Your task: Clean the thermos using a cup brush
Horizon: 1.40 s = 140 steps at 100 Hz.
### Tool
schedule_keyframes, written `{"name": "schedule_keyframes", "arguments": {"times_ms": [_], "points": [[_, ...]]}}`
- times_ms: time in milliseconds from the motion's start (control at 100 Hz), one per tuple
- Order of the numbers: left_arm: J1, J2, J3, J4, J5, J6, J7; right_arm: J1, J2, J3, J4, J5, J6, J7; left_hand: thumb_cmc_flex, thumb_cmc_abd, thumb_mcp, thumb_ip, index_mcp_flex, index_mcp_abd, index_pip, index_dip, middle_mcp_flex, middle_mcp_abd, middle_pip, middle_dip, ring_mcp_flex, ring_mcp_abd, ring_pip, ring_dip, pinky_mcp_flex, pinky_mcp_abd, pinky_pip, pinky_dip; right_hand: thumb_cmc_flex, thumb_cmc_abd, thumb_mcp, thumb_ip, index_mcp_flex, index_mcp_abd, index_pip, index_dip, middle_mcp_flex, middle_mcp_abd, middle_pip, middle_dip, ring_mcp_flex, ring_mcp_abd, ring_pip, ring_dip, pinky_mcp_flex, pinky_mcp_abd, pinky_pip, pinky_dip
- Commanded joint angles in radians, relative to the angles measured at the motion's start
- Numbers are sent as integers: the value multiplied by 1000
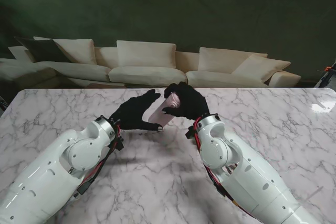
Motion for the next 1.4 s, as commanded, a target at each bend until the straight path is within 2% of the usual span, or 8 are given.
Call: {"name": "schedule_keyframes", "arguments": {"times_ms": [0,410,630,900,1030,1120,1330,1390], "points": [[-24,-21,30,30,-3,21,6,8,-17,-4,-8,15,9,-10,5,-21,-3,2,-31,39,6,5,-1,12,11,13,-25,-6,18,15,-11,-57,21,-13,308,137,318,10,50,-8,162,71,55,-57,204,61,165,-207,183,15,21,-60,34,-16],[-125,-55,131,162,-72,110,77,-12,-29,-11,-34,48,2,-35,58,-19,11,7,-38,33,11,30,0,10,21,55,-24,-7,36,39,-12,-65,46,-6,311,141,319,10,55,-1,163,67,60,-54,205,57,169,-204,185,14,20,-54,37,-18],[-158,-75,160,214,-113,121,123,-22,-35,-17,-47,67,0,-43,113,-17,16,21,-16,21,37,63,56,11,41,87,27,0,74,74,22,-55,96,15,310,142,318,9,56,1,162,64,61,-52,204,55,169,-204,184,14,21,-55,38,-19],[-181,-93,180,258,-189,108,140,-31,-39,-20,-53,86,-3,-48,220,-3,18,61,22,-48,76,150,151,-55,136,269,115,-23,168,244,72,-41,218,128,311,144,317,10,57,3,161,61,64,-49,201,54,168,-202,182,14,20,-51,37,-21],[-185,-93,183,260,-201,108,127,-34,-41,-21,-56,98,-4,-46,267,-2,27,71,36,-70,51,130,168,-69,180,304,148,-27,183,295,96,-36,241,172,312,144,317,10,58,5,160,59,65,-47,200,54,170,-199,181,14,19,-45,37,-21],[-188,-95,186,266,-202,103,134,-35,-42,-23,-57,105,-6,-44,329,13,52,86,92,-84,73,121,212,-83,238,320,203,-30,199,314,137,-32,266,193,312,145,317,10,58,6,159,59,65,-47,200,54,170,-199,181,14,19,-43,37,-21],[-183,-107,188,272,-208,123,174,-43,-40,-26,-64,122,-9,-28,448,57,110,129,220,-141,286,277,399,-128,414,365,398,-30,306,384,282,-5,427,224,296,174,255,18,39,12,111,-1,52,-37,165,40,144,-180,123,15,-25,-7,-3,-25],[-182,-113,191,280,-203,129,202,-49,-40,-26,-69,134,-11,-20,479,15,162,124,228,-168,391,452,494,-141,383,568,452,-28,343,408,324,3,491,217,285,196,207,26,25,11,102,-36,48,-31,149,35,131,-177,97,24,-48,6,-16,-19]]}}
